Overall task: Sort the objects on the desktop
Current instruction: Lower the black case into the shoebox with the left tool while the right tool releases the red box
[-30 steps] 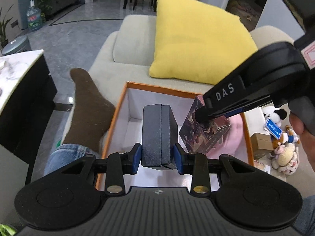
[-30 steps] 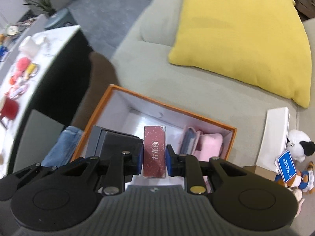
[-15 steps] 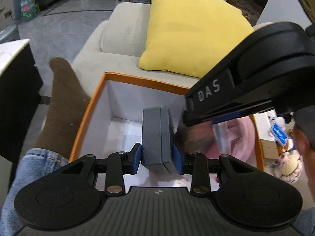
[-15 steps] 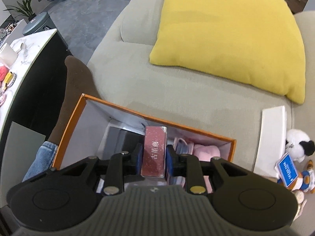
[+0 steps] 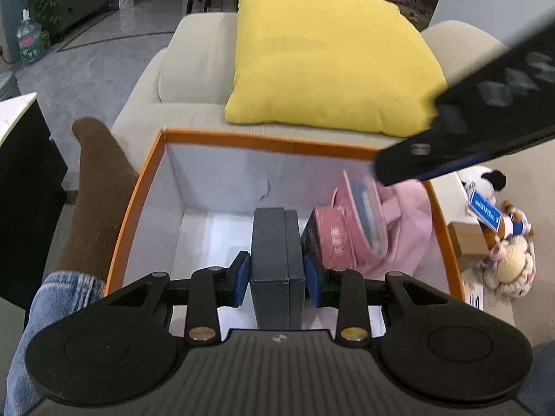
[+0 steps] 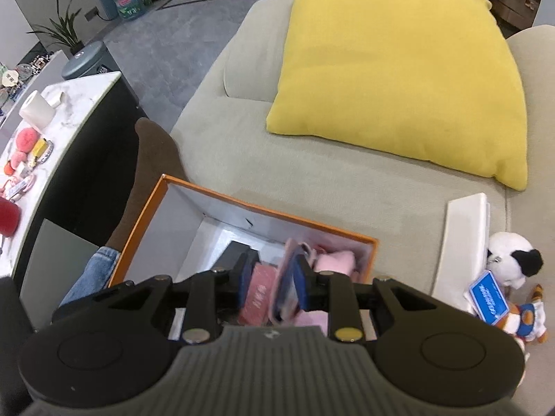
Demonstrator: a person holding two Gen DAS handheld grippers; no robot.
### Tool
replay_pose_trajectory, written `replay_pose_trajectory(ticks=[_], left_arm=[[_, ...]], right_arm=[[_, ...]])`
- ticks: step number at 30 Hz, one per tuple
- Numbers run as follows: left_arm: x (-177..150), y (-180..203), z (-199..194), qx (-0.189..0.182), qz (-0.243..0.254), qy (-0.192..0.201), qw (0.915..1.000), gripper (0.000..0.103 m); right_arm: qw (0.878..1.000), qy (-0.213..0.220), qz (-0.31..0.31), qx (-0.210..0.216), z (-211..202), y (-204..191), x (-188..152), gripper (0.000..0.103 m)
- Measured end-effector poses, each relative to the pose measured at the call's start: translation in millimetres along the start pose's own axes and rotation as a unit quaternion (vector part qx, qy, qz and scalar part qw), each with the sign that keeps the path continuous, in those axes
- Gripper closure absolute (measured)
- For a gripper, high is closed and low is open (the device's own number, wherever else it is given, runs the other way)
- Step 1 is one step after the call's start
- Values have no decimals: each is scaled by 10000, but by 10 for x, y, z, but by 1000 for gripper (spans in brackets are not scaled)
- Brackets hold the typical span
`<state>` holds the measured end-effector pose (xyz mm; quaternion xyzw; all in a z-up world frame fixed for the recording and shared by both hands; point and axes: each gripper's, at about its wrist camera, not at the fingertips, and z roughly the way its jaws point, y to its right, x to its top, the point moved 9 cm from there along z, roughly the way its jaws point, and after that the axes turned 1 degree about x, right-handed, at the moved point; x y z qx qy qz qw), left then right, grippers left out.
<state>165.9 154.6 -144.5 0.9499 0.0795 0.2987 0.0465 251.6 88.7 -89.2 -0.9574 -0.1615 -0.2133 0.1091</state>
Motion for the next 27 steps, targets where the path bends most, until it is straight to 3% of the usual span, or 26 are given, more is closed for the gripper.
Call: replay_pose_trajectory(ticks=[5, 9, 17, 24, 26, 27], left_arm=[[-171, -36, 85, -183, 18, -443, 9988, 65], [-172, -23, 85, -219, 21, -351, 9991, 65], [4, -20, 215, -298, 196, -42, 9994, 65], [60, -84, 236, -731, 193, -187, 9970, 64], [86, -125, 211, -793, 97, -163, 9967, 54], [93, -137, 194, -790, 89, -170, 9967, 54]], right_arm=[[9993, -108, -284, 238, -130, -21, -267, 76], [9967, -349, -657, 330, -64, -80, -506, 88], [9907, -600, -1185, 276, 247, -148, -637, 96], [9892, -801, -1161, 401, 437, -125, -622, 96], [9875, -805, -1279, 447, 427, -174, -660, 96], [9867, -810, -1323, 476, 432, -199, -676, 96]])
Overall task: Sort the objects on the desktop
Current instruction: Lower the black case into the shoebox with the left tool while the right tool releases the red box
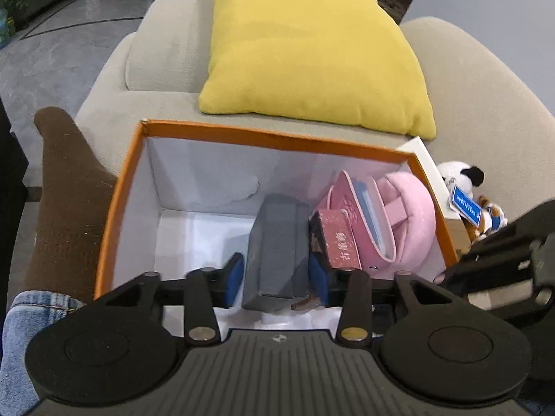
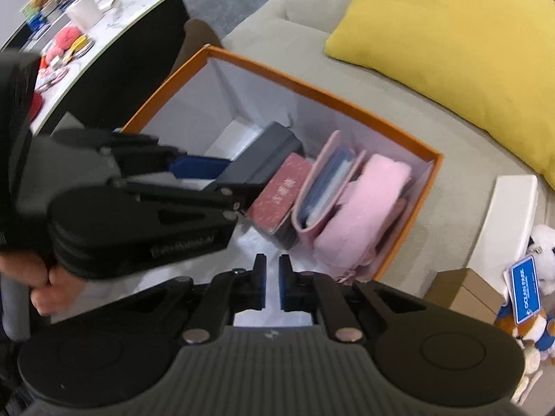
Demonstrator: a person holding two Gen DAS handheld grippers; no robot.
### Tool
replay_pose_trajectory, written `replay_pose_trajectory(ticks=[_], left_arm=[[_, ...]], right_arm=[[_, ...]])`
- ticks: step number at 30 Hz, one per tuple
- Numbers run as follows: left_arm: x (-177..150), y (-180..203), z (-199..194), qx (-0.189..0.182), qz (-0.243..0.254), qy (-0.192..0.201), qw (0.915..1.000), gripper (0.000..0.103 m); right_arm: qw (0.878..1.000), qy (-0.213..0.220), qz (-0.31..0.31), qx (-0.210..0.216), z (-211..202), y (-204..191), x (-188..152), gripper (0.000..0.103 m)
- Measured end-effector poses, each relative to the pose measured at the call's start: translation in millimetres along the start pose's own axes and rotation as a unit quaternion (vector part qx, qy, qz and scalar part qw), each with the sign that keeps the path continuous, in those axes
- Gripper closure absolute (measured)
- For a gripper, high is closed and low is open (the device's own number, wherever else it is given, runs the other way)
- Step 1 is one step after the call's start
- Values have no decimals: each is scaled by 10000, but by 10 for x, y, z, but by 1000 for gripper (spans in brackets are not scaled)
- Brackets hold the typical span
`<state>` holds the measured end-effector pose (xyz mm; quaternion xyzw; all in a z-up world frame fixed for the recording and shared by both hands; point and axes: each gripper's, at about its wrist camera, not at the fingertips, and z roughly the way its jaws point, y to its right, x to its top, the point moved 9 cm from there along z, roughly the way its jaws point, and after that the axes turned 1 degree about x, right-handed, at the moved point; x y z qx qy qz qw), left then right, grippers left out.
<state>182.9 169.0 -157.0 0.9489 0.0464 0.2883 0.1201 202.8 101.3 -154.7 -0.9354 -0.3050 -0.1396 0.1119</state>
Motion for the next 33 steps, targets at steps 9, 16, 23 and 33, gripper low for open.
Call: replay_pose_trajectory(ticks=[9, 16, 23, 33], left_arm=[[-53, -64, -173, -174, -168, -151, 9996, 72], [-35, -85, -53, -465, -381, -108, 9981, 80], [48, -70, 7, -478, -397, -60, 9980, 80], [33, -76, -93, -52, -393, 8, 9992, 79]], right_arm=[[9998, -46, 177, 89, 331, -75, 45, 96], [9998, 47, 209, 41, 458, -30, 118, 98], [9998, 81, 193, 13, 540, 8, 209, 103], [9993, 364, 22, 32, 320, -140, 89, 94]])
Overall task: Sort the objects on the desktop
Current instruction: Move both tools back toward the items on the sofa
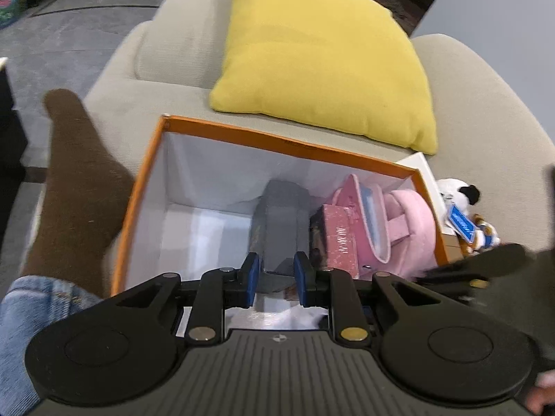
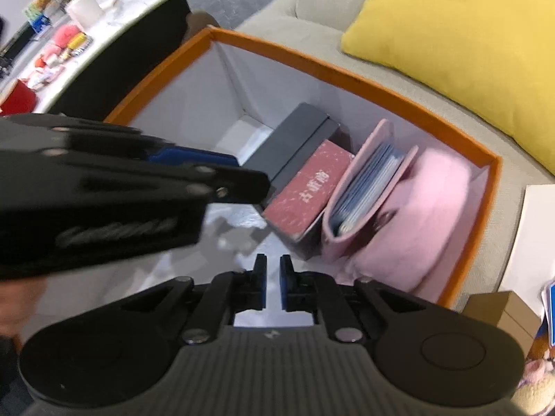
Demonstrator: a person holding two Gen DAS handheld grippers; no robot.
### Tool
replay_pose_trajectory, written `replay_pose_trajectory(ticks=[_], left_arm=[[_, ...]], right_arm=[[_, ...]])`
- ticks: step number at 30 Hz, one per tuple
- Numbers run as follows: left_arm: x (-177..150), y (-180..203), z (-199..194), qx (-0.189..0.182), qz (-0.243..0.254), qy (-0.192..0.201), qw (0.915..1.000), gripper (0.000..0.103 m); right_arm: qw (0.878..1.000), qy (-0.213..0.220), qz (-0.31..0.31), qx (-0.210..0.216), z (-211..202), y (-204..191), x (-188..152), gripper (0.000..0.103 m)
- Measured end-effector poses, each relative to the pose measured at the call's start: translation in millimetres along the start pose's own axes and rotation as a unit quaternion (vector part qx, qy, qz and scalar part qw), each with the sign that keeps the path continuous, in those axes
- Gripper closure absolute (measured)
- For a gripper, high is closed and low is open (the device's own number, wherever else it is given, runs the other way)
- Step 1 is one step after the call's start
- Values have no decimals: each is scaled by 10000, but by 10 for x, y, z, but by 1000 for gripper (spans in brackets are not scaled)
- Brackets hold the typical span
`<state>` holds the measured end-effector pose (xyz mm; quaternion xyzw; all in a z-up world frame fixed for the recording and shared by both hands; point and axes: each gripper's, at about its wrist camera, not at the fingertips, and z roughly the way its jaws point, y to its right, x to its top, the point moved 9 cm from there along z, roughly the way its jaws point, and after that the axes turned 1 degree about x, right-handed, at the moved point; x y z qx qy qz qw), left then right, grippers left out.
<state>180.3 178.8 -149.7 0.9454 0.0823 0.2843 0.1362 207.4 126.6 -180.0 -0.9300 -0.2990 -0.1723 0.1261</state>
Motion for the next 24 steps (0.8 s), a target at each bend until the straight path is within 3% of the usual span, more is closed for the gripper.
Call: replay_pose_trajectory(ticks=[8, 10, 14, 17, 20, 24], left_arm=[[6, 230, -411, 425, 444, 305, 9976, 78], [8, 369, -532, 450, 667, 399, 9960, 78], [-3, 732, -742, 350, 1102, 566, 9917, 73], [-17, 1020, -812, 228, 1386, 641, 9880, 72], [-80, 1317, -764, 145, 1735, 605, 9829, 72], [-216, 1636, -603, 172, 2201, 485, 9741, 72]], right_arm=[[9960, 866, 212, 67, -859, 141, -235, 90], [9945, 974, 387, 20, -1080, 321, -305, 85], [9897, 1117, 862, -225, -1458, 795, -447, 83], [9865, 1070, 1125, -517, -1655, 1119, -703, 75], [9862, 861, 1266, -631, -1656, 1383, -991, 74], [9907, 455, 1066, -715, -1369, 1505, -1293, 73]])
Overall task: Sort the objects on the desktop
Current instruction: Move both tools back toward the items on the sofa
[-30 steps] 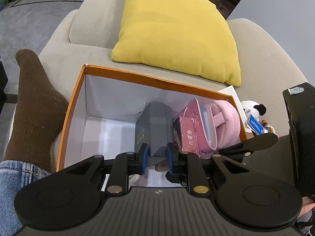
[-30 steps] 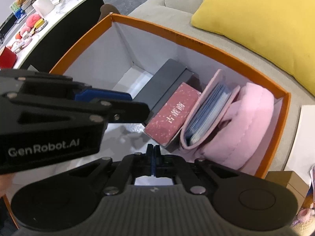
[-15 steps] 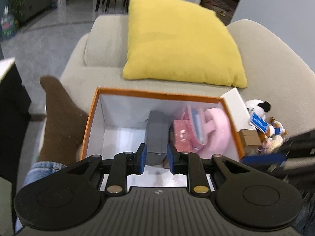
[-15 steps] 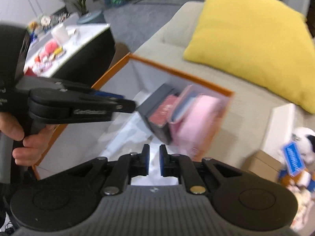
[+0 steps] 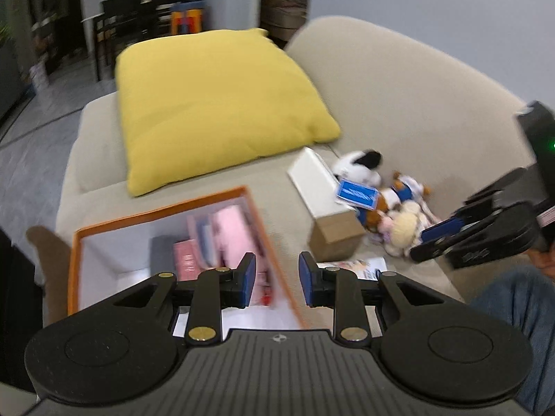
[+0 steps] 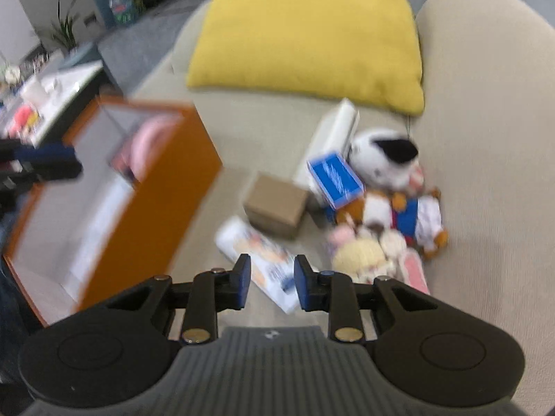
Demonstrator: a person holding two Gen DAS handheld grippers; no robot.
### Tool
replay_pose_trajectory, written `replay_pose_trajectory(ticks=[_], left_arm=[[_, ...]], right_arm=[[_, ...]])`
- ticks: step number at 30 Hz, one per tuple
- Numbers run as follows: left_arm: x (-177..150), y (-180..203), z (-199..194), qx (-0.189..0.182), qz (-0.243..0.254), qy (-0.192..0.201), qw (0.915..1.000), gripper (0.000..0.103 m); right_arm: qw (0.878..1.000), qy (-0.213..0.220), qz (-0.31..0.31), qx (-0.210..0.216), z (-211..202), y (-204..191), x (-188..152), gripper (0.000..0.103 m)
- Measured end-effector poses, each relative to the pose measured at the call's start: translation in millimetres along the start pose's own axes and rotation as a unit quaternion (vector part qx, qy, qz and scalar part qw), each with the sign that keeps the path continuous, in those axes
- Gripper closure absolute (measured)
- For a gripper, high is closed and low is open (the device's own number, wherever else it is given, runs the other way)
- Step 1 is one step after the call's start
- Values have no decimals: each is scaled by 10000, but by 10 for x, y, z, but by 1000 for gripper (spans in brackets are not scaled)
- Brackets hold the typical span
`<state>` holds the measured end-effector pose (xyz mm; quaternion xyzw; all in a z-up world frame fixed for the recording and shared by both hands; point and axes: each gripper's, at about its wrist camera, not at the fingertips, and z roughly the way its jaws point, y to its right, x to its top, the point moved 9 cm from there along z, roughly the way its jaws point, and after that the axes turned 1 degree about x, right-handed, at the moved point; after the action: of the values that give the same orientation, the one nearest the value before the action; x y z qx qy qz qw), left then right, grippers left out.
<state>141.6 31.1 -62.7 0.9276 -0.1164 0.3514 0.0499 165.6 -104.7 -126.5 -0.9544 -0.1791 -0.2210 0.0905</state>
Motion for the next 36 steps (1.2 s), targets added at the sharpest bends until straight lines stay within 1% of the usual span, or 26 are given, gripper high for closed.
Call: replay_pose_trajectory(ticks=[1, 3, 5, 8, 10, 12, 14, 16, 19, 23, 26, 29, 32, 35, 36], left_arm=[[-4, 75, 54, 3, 77, -46, 10000, 72], [-28, 181, 154, -23, 105, -141, 9998, 72], [-56, 268, 245, -81, 121, -243, 9996, 72], [-80, 383, 368, -151, 187, -392, 9989, 72], [-85, 451, 441, -93, 285, -471, 9984, 72], [-88, 541, 541, -20, 507, -587, 9970, 72], [-118, 623, 674, 95, 735, -808, 9940, 72], [-162, 673, 805, 240, 912, -1023, 9903, 72], [-231, 717, 1018, 451, 1081, -1351, 9839, 73], [-313, 704, 1270, 752, 996, -1794, 9758, 73], [-405, 686, 1419, 766, 834, -2141, 9702, 75], [-493, 628, 1552, 769, 668, -2364, 9663, 79], [-598, 599, 1641, 558, 431, -2536, 9647, 84], [-639, 608, 1685, 545, 429, -2531, 9650, 86], [-636, 607, 1688, 523, 431, -2515, 9655, 86]], right_arm=[[9999, -99, -104, -10, 93, -7, -56, 72], [9995, -283, -136, 13, 308, 12, -126, 64], [9984, -498, 238, 79, 497, 71, -155, 61], [9903, -740, 1095, 430, 716, 182, -173, 57], [9838, -794, 1515, 545, 813, 267, -170, 52], [9783, -788, 1828, 568, 887, 357, -171, 44], [9729, -802, 2066, 657, 955, 431, -197, 44], [9643, -894, 2350, 836, 1040, 492, -267, 46], [9526, -843, 2722, 1070, 1080, 587, -289, 45], [9422, -778, 2994, 1286, 1084, 665, -316, 45], [9349, -751, 3171, 1403, 1079, 713, -339, 46], [9325, -725, 3221, 1464, 1080, 732, -350, 47], [9340, -686, 3177, 1481, 1076, 728, -350, 49], [9370, -693, 3095, 1463, 1078, 713, -359, 50], [9376, -689, 3084, 1451, 1075, 712, -364, 53]])
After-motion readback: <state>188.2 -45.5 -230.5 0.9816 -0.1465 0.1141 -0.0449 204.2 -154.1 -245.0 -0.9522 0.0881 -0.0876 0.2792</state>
